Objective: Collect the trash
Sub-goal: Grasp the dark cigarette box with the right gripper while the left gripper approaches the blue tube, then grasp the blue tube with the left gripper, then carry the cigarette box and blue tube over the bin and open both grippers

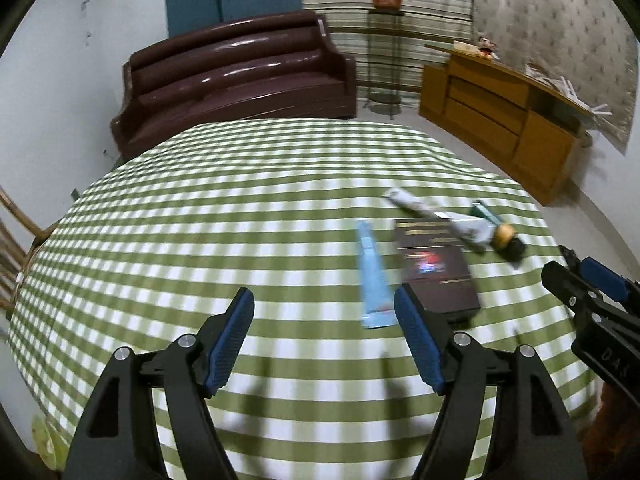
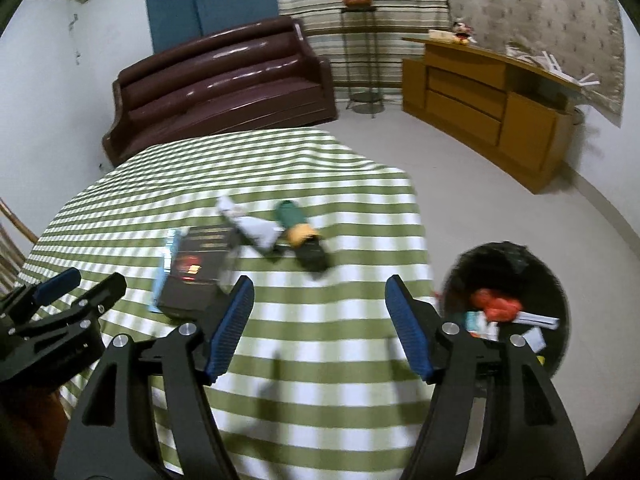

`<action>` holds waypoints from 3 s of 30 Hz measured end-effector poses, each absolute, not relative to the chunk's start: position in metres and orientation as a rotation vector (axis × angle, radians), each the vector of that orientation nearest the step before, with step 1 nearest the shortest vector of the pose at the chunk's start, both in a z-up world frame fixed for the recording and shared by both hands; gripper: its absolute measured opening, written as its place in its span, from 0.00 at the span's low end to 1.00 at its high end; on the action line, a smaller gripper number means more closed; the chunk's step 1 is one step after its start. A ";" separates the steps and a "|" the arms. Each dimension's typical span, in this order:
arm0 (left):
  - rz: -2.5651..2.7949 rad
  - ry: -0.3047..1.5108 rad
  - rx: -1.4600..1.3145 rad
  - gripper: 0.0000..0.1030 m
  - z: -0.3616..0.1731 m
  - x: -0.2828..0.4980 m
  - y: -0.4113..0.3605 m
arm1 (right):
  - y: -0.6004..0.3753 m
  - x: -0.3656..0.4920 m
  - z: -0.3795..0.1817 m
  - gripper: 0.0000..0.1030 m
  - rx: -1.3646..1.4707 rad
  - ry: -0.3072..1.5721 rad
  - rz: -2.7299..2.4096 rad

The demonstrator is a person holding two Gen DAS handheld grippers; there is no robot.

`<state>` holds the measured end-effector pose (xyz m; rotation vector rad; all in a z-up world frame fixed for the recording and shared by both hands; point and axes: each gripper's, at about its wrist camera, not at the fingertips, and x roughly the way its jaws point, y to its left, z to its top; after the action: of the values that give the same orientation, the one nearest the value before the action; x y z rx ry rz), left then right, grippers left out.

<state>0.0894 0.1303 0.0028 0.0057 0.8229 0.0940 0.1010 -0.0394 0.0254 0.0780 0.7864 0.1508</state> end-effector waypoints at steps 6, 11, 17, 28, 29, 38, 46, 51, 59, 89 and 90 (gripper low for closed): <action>0.148 0.833 -0.023 0.69 -0.003 0.086 0.169 | -0.002 0.113 0.020 0.73 0.057 0.814 0.189; 0.181 0.848 -0.051 0.69 -0.008 0.085 0.190 | 0.026 0.122 0.014 0.73 0.023 0.842 0.211; 0.204 0.856 -0.077 0.69 -0.012 0.088 0.208 | 0.046 0.130 0.008 0.73 -0.013 0.866 0.203; 0.178 0.868 -0.104 0.70 -0.019 0.093 0.213 | 0.064 0.141 -0.006 0.54 -0.062 0.923 0.170; 0.175 0.868 -0.105 0.70 -0.019 0.093 0.213 | 0.064 0.141 -0.005 0.54 -0.063 0.921 0.171; 0.143 0.871 -0.101 0.71 -0.017 0.096 0.192 | 0.054 0.120 0.009 0.53 -0.072 0.851 0.175; 0.084 0.874 -0.078 0.71 -0.017 0.104 0.156 | 0.014 0.103 0.022 0.54 -0.032 0.814 0.140; 0.043 0.889 -0.072 0.71 -0.021 0.116 0.135 | -0.023 0.098 0.021 0.53 0.001 0.810 0.104; 0.018 0.949 -0.040 0.60 -0.031 0.140 0.118 | -0.063 0.094 0.015 0.53 0.044 0.811 0.066; -0.101 0.863 0.020 0.19 -0.007 0.115 0.065 | -0.138 0.080 0.020 0.53 0.101 0.765 -0.057; -0.121 0.856 0.023 0.19 -0.004 0.113 0.057 | -0.142 0.080 0.020 0.53 0.103 0.763 -0.066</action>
<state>0.1134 0.0569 -0.0044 0.0229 0.8560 -0.1210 0.0798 -0.1423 0.0204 0.1027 0.7632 -0.0662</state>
